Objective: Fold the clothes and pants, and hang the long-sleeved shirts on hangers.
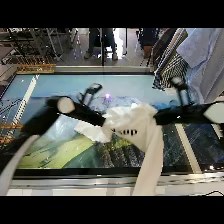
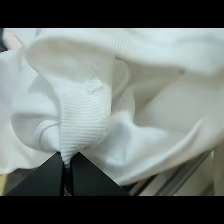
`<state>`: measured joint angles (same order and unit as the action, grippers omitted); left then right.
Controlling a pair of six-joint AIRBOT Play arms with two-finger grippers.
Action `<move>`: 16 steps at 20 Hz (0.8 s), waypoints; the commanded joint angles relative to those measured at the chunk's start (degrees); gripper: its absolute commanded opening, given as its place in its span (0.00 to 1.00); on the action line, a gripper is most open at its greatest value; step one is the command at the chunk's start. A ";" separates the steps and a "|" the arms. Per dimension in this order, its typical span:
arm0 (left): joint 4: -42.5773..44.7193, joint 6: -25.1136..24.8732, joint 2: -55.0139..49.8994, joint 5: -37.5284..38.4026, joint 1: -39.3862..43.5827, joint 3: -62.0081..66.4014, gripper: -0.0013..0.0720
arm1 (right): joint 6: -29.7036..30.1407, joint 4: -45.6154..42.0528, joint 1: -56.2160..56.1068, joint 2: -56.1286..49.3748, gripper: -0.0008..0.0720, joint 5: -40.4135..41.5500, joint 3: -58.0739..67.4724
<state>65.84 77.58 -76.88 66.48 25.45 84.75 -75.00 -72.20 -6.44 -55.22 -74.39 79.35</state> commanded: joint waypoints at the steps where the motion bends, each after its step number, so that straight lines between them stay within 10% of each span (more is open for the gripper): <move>1: -0.57 -1.60 13.92 9.16 -5.70 -0.11 0.03 | 6.36 -0.57 -0.04 -0.72 0.05 8.81 15.37; 4: -5.84 -1.07 13.16 6.12 -3.82 -1.27 0.03 | 6.47 9.64 -0.04 -13.92 0.06 22.47 15.54; 6: -8.04 -0.63 9.44 -2.51 -1.49 -4.74 0.03 | -0.31 18.21 0.61 -24.33 0.85 18.84 16.02; 10: -8.50 0.37 0.02 -8.90 0.33 -8.04 0.03 | -2.56 24.00 -0.76 -29.11 0.87 -1.79 10.82; 16: -7.78 -0.50 -6.64 -6.60 2.71 -8.83 0.03 | -15.15 26.67 -10.71 -26.23 0.90 18.18 -6.91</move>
<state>57.76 77.47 -81.32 59.51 26.83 76.73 -83.68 -48.16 -13.50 -81.08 -65.98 78.26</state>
